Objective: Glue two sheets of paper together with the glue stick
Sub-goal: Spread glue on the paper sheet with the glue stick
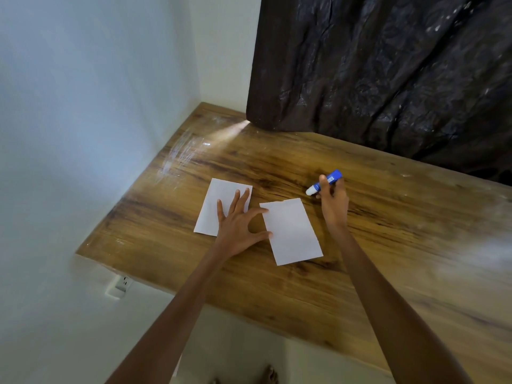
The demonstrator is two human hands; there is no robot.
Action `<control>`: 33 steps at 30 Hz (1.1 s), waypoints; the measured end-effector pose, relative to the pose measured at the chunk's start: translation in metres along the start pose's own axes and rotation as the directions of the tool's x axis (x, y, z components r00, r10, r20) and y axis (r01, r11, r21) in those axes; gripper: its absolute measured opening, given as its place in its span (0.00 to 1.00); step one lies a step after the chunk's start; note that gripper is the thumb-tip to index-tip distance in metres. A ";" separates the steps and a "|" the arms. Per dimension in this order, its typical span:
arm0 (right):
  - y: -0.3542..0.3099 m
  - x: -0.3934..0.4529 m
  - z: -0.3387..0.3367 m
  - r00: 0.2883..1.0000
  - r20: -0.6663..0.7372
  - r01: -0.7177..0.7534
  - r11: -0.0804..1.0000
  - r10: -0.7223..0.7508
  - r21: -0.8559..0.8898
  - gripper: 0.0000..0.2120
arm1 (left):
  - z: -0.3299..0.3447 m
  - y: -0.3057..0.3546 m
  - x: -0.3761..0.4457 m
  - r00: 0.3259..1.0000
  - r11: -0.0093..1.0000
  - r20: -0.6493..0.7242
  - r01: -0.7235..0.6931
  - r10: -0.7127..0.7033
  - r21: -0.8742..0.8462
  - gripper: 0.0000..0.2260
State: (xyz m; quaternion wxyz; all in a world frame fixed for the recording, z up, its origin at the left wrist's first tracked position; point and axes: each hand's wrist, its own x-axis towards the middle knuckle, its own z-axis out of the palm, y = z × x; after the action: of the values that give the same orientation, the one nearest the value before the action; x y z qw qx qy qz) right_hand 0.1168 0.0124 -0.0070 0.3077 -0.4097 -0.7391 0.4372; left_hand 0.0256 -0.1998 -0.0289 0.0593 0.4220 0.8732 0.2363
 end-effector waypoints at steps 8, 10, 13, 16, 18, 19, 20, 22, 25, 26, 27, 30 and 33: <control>0.014 -0.013 -0.003 0.997 0.069 0.035 0.994 -0.027 -0.106 0.17 | 0.003 0.040 0.026 0.938 0.905 0.201 -0.331 0.283 0.266 0.38; 0.010 -0.011 -0.002 0.996 0.079 0.056 0.989 -0.045 -0.136 0.17 | 0.007 0.049 0.036 0.888 0.879 0.333 -0.407 0.318 0.247 0.38; 0.005 -0.006 0.002 0.993 0.095 0.080 0.978 -0.063 -0.193 0.16 | 0.009 0.051 0.043 0.849 0.889 0.444 -0.408 0.287 0.206 0.39; 0.003 -0.004 0.005 0.991 0.119 0.092 0.968 -0.066 -0.232 0.15 | 0.010 0.050 0.042 0.850 0.902 0.447 -0.391 0.277 0.184 0.39; 0.003 -0.005 0.007 0.991 0.115 0.090 0.966 -0.063 -0.241 0.16 | 0.011 0.050 0.042 0.851 0.912 0.452 -0.375 0.266 0.169 0.40; 0.003 -0.005 0.008 0.991 0.112 0.093 0.966 -0.067 -0.243 0.16 | 0.010 0.051 0.042 0.852 0.916 0.454 -0.367 0.261 0.162 0.40; 0.003 -0.005 0.008 0.991 0.110 0.098 0.964 -0.073 -0.245 0.16 | 0.010 0.050 0.042 0.852 0.918 0.455 -0.363 0.258 0.158 0.40; 0.003 -0.004 0.008 0.990 0.115 0.112 0.960 -0.084 -0.256 0.15 | 0.009 0.050 0.042 0.853 0.919 0.455 -0.360 0.256 0.158 0.39; 0.003 -0.004 0.008 0.987 0.132 0.123 0.953 -0.090 -0.275 0.16 | 0.009 0.051 0.042 0.856 0.919 0.449 -0.360 0.257 0.161 0.40; 0.003 -0.004 0.009 0.987 0.136 0.125 0.951 -0.089 -0.282 0.17 | 0.009 0.051 0.042 0.858 0.921 0.446 -0.358 0.257 0.157 0.40; 0.003 -0.005 0.008 0.986 0.138 0.127 0.949 -0.090 -0.288 0.17 | 0.009 0.051 0.041 0.860 0.924 0.441 -0.352 0.256 0.151 0.40; 0.004 -0.007 0.008 0.984 0.143 0.141 0.943 -0.102 -0.302 0.17 | 0.010 0.050 0.040 0.868 0.935 0.429 -0.330 0.248 0.128 0.40; 0.006 -0.012 0.006 0.985 0.141 0.141 0.941 -0.101 -0.307 0.15 | 0.009 0.051 0.039 0.877 0.942 0.415 -0.316 0.244 0.112 0.40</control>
State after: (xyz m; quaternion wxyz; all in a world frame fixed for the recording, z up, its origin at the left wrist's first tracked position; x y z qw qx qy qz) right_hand 0.1193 0.0016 -0.0158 0.2184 -0.3797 -0.8409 0.3178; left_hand 0.0396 -0.1392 -0.0099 0.1616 0.5867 0.7900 0.0742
